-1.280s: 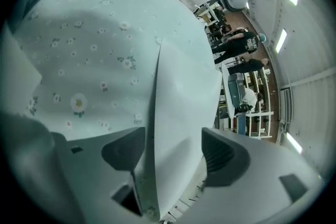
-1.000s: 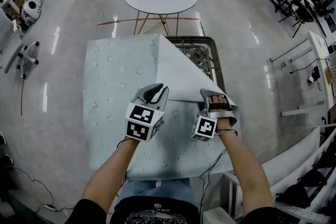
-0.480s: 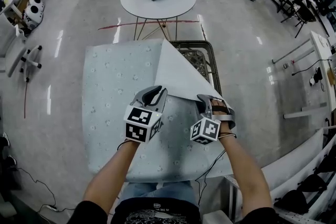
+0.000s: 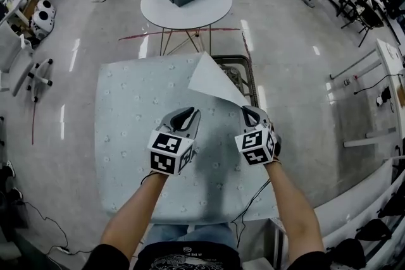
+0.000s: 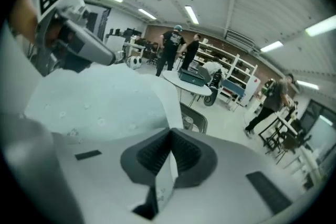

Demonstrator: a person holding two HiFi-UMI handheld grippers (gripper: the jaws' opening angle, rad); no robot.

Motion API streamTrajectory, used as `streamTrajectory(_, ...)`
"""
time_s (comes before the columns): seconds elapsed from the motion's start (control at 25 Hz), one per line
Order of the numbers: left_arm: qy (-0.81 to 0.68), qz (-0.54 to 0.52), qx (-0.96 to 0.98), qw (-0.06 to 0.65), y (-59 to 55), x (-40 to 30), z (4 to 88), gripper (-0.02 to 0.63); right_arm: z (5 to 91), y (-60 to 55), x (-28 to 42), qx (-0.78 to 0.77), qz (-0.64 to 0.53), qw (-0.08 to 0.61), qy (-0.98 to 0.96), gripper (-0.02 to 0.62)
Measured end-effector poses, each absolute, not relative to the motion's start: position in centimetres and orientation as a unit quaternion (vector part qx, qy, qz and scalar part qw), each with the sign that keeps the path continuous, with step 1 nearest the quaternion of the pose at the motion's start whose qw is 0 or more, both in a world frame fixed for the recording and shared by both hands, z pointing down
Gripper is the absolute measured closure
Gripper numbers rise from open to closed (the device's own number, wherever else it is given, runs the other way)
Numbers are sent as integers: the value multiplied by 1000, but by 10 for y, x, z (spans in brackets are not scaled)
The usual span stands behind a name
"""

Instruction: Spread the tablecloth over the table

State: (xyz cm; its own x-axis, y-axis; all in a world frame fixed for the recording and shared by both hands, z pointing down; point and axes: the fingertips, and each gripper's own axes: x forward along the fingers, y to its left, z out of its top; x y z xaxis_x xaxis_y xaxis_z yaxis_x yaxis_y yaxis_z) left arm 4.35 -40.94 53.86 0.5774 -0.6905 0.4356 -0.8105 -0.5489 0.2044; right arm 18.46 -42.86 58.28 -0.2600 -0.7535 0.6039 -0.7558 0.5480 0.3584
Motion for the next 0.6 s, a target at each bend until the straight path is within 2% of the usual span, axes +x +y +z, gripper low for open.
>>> streamTrajectory(0.28, -438, 164, 863, 190, -426, 68, 543, 566, 582, -469, 246, 529, 73, 331, -778, 588)
streamTrajectory(0.6, -443, 181, 859, 180, -454, 89, 552, 566, 623, -506, 297, 559, 182, 283, -758, 588)
